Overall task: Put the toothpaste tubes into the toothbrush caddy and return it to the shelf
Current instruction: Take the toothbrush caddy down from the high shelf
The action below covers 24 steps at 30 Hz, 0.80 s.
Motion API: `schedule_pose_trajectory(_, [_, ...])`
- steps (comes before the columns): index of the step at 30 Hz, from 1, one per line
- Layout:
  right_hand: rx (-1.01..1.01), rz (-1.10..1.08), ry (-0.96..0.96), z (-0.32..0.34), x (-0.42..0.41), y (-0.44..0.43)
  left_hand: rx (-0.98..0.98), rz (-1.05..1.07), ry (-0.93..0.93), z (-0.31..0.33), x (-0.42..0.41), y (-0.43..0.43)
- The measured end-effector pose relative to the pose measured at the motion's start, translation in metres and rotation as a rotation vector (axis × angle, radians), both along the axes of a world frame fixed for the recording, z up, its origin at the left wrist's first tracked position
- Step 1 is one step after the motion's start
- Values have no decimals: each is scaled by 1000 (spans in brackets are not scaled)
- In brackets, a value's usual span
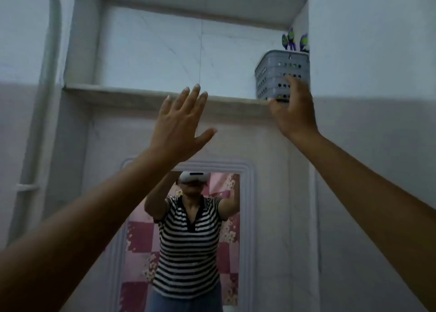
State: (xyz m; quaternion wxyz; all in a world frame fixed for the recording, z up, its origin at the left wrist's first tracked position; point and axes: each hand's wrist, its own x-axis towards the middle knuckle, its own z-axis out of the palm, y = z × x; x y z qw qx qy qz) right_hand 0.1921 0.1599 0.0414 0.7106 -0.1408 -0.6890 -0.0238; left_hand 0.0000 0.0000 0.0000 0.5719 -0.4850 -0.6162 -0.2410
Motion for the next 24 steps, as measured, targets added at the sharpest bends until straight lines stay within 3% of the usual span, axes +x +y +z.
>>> schedule_pose_trajectory(7, [-454, -77, 29, 63, -6, 27, -45, 59, -25, 25, -24, 39])
schedule_pose_trajectory(15, [-512, -30, 8, 82, -20, 27, -6, -72, -53, 20, -27, 45])
schedule_pose_trajectory(19, [-526, 169, 42, 85, -5, 4, -112, -109, -145, 30, -15, 28])
schedule_pose_trajectory(21, [-548, 296, 31, 82, 7, -10, -197, -217, -286, 35, 1, 13])
schedule_pose_trajectory(24, [-574, 518, -18, 66, 27, -37, -256, -611, -513, 33, 26, -8])
